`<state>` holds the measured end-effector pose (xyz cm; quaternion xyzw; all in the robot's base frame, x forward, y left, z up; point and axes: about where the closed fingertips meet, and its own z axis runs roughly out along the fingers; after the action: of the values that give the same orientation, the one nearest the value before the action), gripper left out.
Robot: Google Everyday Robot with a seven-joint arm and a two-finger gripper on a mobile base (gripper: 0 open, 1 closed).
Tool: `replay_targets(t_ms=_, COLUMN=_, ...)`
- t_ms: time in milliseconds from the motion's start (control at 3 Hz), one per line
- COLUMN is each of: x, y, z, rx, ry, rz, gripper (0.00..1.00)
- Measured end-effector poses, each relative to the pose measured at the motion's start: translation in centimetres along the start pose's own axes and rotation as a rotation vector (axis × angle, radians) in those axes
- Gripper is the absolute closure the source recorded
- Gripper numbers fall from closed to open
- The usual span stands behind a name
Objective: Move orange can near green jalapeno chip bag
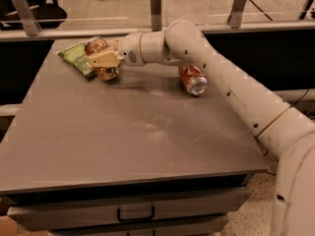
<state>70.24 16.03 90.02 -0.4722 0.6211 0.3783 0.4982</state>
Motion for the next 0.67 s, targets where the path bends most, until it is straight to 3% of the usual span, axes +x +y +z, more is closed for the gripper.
replay_targets(t_ms=333, x=0.55, y=-0.07, z=-0.57, rx=0.0, ry=-0.008, rz=0.001, gripper=0.12)
replay_targets(t_ms=667, x=0.58, y=-0.29, z=-1.48, rx=0.017, ry=-0.009, rz=-0.001, gripper=0.0)
